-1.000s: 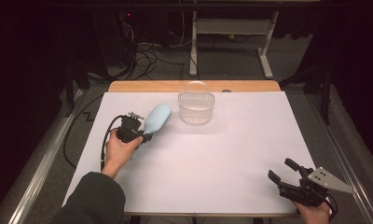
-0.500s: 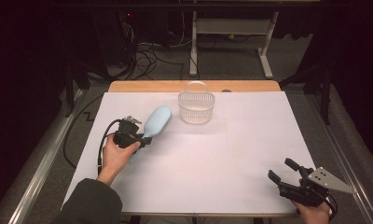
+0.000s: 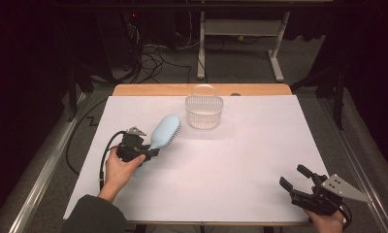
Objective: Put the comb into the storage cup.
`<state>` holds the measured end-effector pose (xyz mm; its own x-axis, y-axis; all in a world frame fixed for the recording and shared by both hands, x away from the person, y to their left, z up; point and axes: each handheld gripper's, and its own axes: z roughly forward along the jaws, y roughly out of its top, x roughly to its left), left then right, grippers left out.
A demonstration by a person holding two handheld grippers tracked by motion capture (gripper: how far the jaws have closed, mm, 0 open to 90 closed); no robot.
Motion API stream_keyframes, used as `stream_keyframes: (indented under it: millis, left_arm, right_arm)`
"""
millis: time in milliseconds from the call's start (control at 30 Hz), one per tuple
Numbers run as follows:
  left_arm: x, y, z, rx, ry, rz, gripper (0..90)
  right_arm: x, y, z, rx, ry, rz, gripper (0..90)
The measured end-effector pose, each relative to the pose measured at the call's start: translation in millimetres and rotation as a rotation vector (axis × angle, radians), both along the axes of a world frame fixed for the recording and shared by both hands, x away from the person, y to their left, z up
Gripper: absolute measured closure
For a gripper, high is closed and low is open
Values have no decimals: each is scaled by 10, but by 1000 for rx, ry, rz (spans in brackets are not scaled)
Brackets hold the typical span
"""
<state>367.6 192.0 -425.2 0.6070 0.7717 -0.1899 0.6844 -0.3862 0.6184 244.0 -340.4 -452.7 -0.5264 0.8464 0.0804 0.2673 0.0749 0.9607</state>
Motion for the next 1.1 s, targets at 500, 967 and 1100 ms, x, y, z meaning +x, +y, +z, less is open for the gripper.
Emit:
stream_keyframes:
  millis: [500,967,1100]
  left_arm:
    - [-186,12,-7,-19,-23,-29,693]
    - [-323,5,-21,-42,-33,-36,693]
    - [-364,-22,-27,-43,-35,-49,693]
  right_arm:
    - [-3,10,5,0,-5,0,208]
    - [-5,50,15,-13,-10,10,207]
    - [-4,80,22,-12,-9,22,205]
